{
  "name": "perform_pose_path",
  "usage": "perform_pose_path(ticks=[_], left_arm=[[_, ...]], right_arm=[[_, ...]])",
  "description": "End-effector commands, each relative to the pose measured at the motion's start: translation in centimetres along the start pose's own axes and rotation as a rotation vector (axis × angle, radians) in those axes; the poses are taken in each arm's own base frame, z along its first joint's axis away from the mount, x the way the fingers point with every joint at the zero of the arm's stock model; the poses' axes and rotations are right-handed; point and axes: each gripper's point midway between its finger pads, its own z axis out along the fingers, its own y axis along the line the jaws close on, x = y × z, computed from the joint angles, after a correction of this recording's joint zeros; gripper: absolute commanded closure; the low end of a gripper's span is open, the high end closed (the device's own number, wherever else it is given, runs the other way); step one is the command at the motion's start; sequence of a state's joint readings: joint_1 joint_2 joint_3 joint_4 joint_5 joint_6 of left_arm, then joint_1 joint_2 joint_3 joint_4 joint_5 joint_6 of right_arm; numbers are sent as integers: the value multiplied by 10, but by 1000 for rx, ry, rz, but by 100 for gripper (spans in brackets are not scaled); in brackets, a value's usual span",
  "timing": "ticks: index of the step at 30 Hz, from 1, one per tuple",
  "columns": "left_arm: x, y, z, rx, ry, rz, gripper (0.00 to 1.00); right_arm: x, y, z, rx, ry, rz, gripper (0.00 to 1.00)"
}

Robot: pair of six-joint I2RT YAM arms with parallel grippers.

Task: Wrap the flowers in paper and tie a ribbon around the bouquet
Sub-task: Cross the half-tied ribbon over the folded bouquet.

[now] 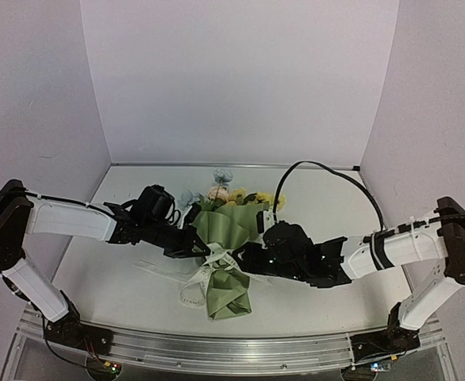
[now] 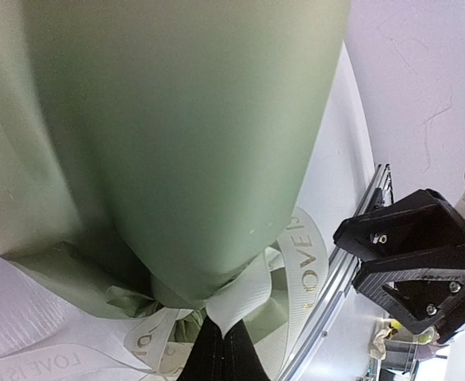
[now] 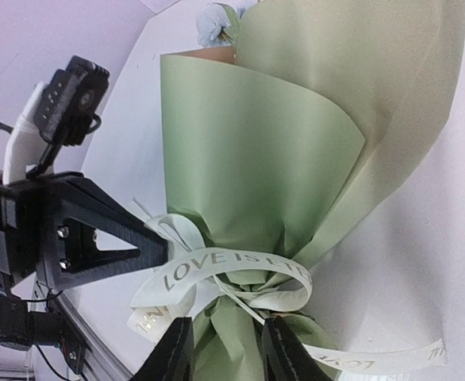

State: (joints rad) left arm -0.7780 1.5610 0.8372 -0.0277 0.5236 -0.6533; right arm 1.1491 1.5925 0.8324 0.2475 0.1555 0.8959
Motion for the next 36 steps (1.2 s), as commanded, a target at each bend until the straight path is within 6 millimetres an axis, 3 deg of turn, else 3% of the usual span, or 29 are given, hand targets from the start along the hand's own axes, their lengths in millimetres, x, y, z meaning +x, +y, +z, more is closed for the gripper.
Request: perform_pose_path(ticks=[1,8,18,26,34,36], left_arm=[[-15,-17,0,34,-6,31,100],[-11,-11,9,26,32,3,100],[-2,-6,11,25,53,-1,100],[-7,-10,9,29,38,13,100],[-7,-9,10,28,46,20,100],[-6,-8,10,27,47,20,100]], right_arm=[[7,22,-17,38,41,-174,63],[38,47,-27,55,108,-280,58],[73,64,19,107,216,-283,56],[79,56,30,172,230,-229,57],[55,70,3,171,183,-201,56],[58,70,-1,186,197,-193,56]])
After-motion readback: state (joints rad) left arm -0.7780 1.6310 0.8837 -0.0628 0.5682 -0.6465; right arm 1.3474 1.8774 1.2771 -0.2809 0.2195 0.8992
